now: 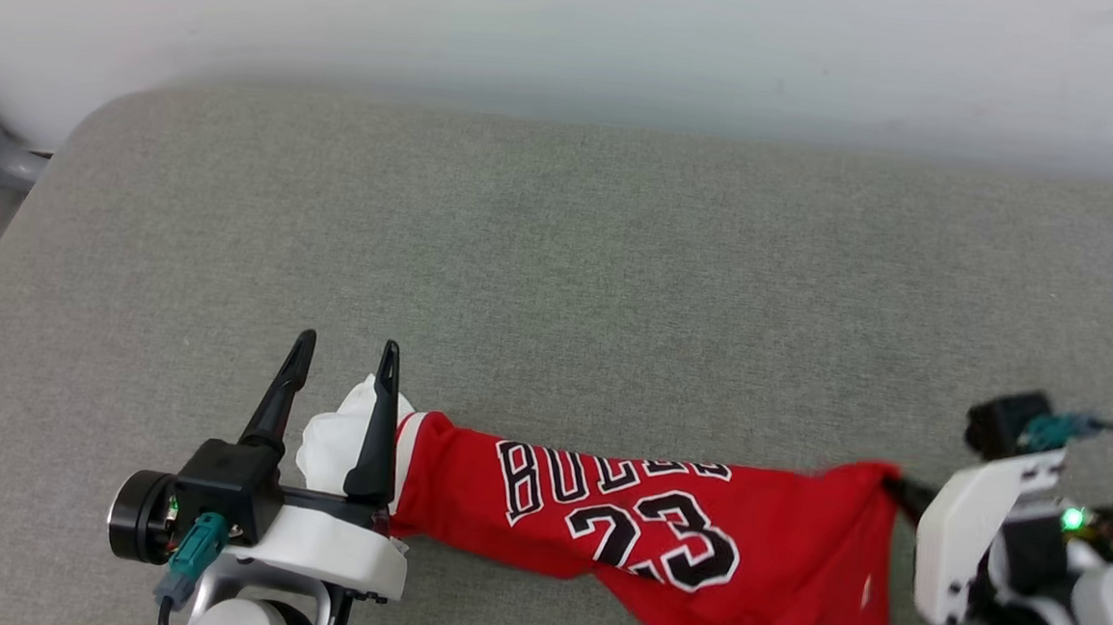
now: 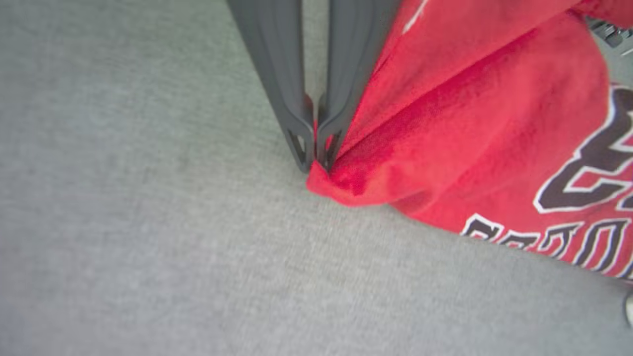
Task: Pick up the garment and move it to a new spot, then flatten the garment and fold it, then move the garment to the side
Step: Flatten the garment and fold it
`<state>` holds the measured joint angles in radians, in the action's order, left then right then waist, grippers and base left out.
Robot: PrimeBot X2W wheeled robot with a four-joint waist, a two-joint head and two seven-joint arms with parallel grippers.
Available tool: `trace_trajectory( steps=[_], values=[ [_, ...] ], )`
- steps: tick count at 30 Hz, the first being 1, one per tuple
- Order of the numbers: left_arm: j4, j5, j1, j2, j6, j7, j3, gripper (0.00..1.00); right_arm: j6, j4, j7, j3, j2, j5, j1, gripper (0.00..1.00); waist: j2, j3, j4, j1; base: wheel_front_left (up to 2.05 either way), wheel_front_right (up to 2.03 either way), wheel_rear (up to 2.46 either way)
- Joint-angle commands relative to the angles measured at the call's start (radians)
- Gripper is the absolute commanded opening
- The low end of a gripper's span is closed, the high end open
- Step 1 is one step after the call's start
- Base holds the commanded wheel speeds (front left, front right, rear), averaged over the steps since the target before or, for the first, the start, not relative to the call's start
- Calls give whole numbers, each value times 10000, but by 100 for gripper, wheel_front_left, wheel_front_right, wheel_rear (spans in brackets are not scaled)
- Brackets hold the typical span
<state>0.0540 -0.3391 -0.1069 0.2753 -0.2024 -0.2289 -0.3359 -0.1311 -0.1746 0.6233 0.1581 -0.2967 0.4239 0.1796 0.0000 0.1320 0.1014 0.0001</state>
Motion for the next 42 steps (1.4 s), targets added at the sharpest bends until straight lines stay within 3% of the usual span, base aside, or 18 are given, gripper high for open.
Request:
trace_trajectory(
  steps=[1, 11, 21, 22, 23, 24, 25, 30, 34, 38, 42],
  values=[
    [-14, -43, 69, 31, -5, 2, 6, 100, 5, 28, -189, -144, -98, -165, 471, 0, 0, -64, -55, -1, 0, 0, 0],
    [-124, -158, 75, 46, 40, 107, -108, 100, 6, -497, -1726, -988, -462, -1086, 2805, 0, 0, -64, -142, -1, 0, 0, 0],
    [-494, -337, -173, -72, 117, -14, -81, 100, 6, -3051, -3176, -1708, 343, -1206, 2024, 0, 0, 395, -186, -1, 0, 0, 0],
    [-538, -343, -199, -73, 139, -27, -76, 100, 6, -3362, -3393, -1810, 478, -1081, 1985, 4, 0, 428, -205, -1, 0, 0, 0],
    [-589, -366, -220, -74, 150, -40, -84, 100, 5, -3613, -3620, -1829, 457, -1174, 1965, 23, 0, 446, -217, -1, 0, 0, 0],
    [-630, -375, -236, -81, 168, -52, -88, 100, 11, -3761, -3930, -1882, 515, -1127, 2011, 69, 0, 462, -231, -1, 0, 0, 0],
    [-668, -382, -253, -80, 181, -67, -88, 100, 5, -3892, -4211, -1873, 623, -999, 2072, 100, 0, 472, -251, -1, 0, 0, 0],
    [-804, -397, -275, -60, 186, -126, -60, 100, 6, -3874, -6073, -1828, 560, -1075, 2106, 100, 0, 368, -366, -1, 0, 0, 0],
    [-850, -405, -90, -76, 147, -187, -35, 100, 6, -3578, -6870, -1917, 541, -1222, 1710, 100, 0, 126, -465, -1, 0, 0, 0],
    [-838, -435, 97, -51, 69, -205, 2, 100, 6, -3019, -6794, -2139, 613, -1334, 1154, 100, 0, -115, -601, -1, 0, 0, 0],
    [-769, -484, 253, 8, 28, -203, 8, 100, 5, -2315, -5892, -2294, 781, -1343, 452, 100, 0, -261, -744, -1, 0, 0, 0]
  ],
)
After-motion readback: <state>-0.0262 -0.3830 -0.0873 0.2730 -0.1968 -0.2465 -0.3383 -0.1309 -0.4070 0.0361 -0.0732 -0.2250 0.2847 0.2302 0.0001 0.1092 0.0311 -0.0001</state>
